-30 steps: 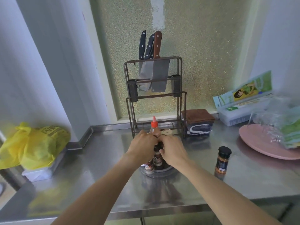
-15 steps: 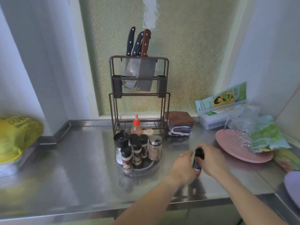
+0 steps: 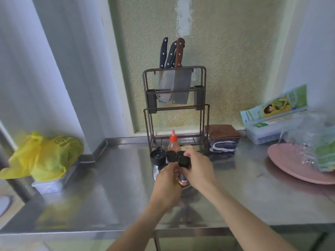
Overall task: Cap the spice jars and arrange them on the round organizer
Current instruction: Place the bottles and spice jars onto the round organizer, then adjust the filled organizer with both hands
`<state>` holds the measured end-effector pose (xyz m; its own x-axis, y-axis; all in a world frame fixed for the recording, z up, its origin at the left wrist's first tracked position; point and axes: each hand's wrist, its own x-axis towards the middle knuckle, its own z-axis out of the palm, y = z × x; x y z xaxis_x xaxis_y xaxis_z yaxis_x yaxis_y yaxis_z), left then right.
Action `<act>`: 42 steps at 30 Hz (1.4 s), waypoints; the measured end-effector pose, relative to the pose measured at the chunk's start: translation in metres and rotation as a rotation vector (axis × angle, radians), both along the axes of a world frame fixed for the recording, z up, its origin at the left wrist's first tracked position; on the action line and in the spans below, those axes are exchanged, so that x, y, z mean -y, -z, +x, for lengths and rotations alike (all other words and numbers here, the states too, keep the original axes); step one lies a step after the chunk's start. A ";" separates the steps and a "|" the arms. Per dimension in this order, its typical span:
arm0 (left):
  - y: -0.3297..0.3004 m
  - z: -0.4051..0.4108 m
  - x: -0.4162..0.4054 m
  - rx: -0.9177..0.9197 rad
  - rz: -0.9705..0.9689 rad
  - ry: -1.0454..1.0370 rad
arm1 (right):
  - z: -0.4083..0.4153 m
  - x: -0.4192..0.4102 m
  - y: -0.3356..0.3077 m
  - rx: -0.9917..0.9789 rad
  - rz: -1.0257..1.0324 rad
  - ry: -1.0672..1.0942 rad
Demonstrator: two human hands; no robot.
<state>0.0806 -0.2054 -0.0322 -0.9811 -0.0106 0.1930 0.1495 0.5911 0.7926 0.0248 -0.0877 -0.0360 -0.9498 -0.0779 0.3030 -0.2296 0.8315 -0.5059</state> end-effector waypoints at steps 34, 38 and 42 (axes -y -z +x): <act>0.069 -0.058 0.071 0.303 0.327 -0.238 | -0.028 -0.020 0.084 0.405 -0.498 0.205; 0.073 -0.057 0.073 0.258 0.342 -0.255 | -0.026 -0.018 0.082 0.361 -0.518 0.204; 0.075 -0.049 0.086 0.259 0.356 -0.281 | -0.023 -0.008 0.069 0.313 -0.473 0.136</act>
